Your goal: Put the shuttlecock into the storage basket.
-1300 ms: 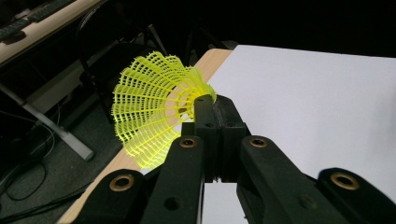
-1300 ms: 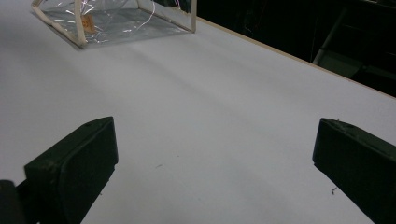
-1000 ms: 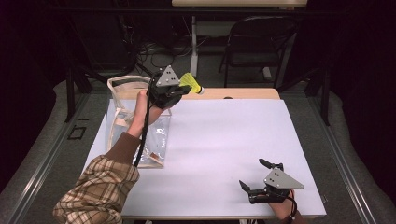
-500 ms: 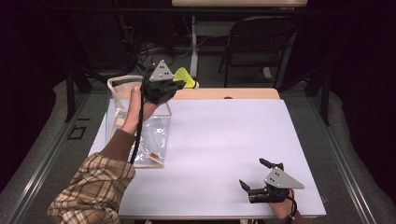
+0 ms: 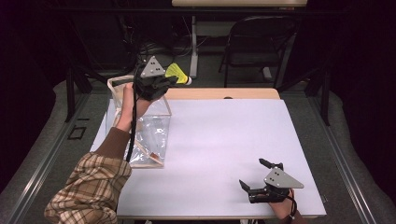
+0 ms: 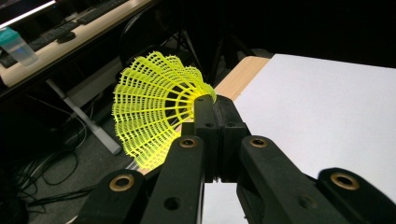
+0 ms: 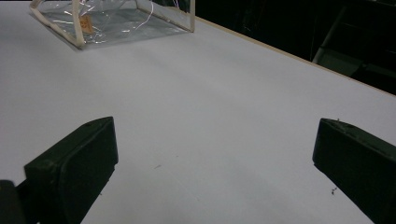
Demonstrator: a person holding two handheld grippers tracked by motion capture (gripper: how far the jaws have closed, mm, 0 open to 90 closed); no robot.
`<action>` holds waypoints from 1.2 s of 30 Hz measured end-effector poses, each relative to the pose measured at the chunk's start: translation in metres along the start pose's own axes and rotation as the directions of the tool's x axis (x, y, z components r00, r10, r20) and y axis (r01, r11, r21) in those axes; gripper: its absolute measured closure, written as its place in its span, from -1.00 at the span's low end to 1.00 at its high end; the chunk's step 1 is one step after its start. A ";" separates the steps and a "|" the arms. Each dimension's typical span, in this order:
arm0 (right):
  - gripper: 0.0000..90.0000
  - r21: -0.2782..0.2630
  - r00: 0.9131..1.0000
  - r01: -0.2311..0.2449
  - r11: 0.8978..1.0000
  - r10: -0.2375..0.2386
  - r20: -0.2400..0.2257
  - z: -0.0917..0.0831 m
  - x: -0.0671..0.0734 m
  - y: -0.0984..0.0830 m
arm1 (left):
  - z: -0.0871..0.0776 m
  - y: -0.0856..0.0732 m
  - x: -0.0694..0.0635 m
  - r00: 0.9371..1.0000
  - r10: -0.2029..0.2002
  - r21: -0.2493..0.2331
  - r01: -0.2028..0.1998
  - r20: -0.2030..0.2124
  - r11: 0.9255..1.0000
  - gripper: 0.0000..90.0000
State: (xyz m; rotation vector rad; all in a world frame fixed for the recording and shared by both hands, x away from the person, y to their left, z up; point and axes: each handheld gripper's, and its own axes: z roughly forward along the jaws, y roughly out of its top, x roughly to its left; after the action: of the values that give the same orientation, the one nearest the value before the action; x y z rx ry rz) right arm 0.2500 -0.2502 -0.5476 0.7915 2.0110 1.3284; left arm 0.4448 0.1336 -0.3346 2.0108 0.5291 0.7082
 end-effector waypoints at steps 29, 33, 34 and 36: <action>-1.00 0.008 1.000 0.002 1.000 -0.002 -0.008 0.001 0.000 -0.001 | -0.021 -0.009 0.024 0.996 -0.034 -0.007 0.033 -0.084 0.999 1.00; -1.00 0.009 1.000 0.009 1.000 -0.009 -0.009 0.001 0.000 -0.001 | -0.024 -0.011 0.028 0.994 -0.041 -0.009 0.041 -0.098 0.999 1.00; -1.00 0.008 1.000 0.008 1.000 -0.008 -0.009 0.001 0.000 -0.001 | -0.025 -0.011 0.028 0.994 -0.043 -0.012 0.042 -0.102 0.999 1.00; -1.00 0.014 1.000 0.008 1.000 -0.008 -0.010 0.001 0.000 -0.001 | -0.027 -0.012 0.030 0.993 -0.046 -0.011 0.045 -0.107 0.999 1.00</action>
State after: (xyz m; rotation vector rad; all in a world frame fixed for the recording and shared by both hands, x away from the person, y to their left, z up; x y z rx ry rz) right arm 0.2506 -0.2495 -0.5488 0.7839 2.0305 1.3178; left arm 0.4483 0.1752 -0.3255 1.9544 0.6318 0.7925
